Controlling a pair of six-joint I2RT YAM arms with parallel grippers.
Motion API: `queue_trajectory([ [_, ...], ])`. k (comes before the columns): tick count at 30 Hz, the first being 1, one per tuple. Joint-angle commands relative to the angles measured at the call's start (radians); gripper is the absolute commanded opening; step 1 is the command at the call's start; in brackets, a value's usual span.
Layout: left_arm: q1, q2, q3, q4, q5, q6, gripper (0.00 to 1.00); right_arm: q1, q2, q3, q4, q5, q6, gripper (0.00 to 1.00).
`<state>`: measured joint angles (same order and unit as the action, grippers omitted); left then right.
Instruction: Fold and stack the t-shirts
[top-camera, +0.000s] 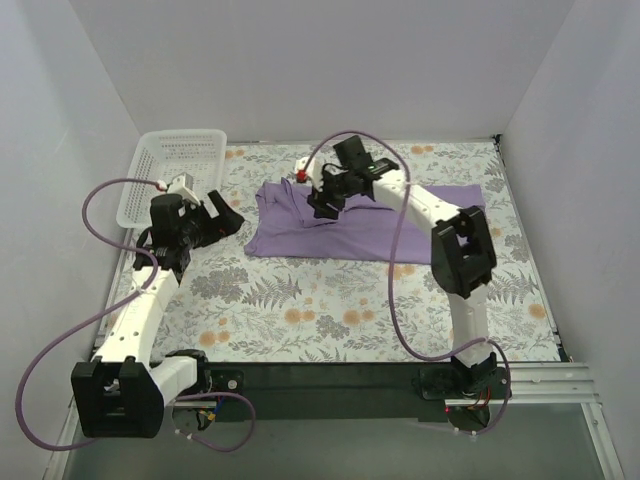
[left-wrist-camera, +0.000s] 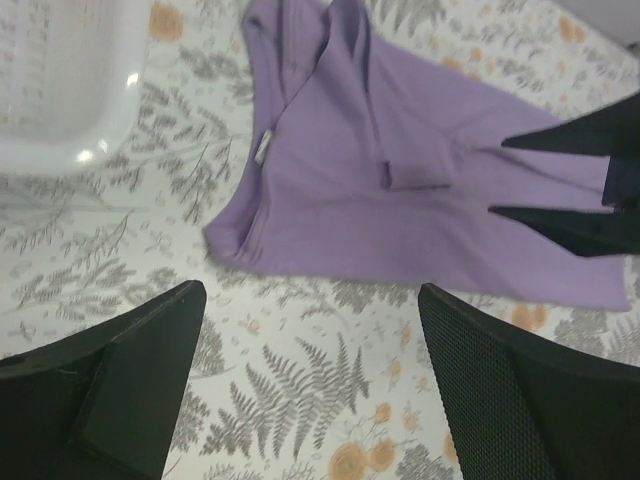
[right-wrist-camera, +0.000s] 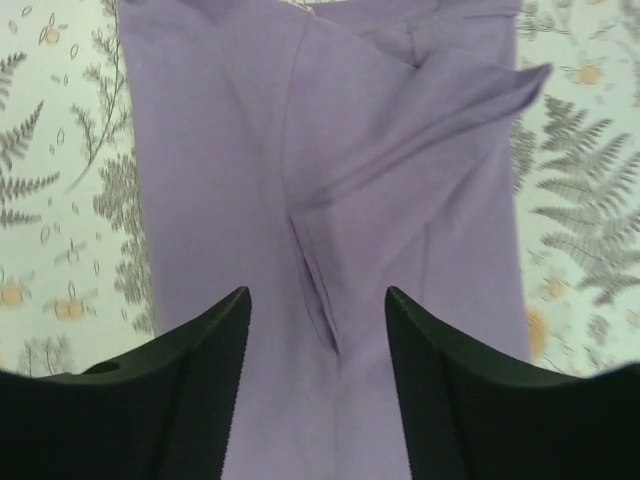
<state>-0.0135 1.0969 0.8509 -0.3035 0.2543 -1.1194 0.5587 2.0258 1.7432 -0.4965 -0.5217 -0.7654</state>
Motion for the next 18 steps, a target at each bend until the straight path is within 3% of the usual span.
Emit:
queue_trajectory([
  [1,0.0,-0.081,-0.119,0.055,0.0,0.043,0.86,0.075,0.1,0.136,-0.017,0.146,0.148,0.6],
  [2,0.0,-0.089,-0.139,0.063,-0.001,0.043,0.86,0.095,0.123,0.159,-0.019,0.179,0.155,0.55],
  [6,0.0,-0.075,-0.134,0.075,0.008,0.038,0.85,0.122,0.212,0.225,-0.017,0.253,0.176,0.52],
  [18,-0.002,-0.052,-0.124,0.063,0.023,0.04,0.83,0.138,0.307,0.262,-0.008,0.353,0.187,0.5],
])
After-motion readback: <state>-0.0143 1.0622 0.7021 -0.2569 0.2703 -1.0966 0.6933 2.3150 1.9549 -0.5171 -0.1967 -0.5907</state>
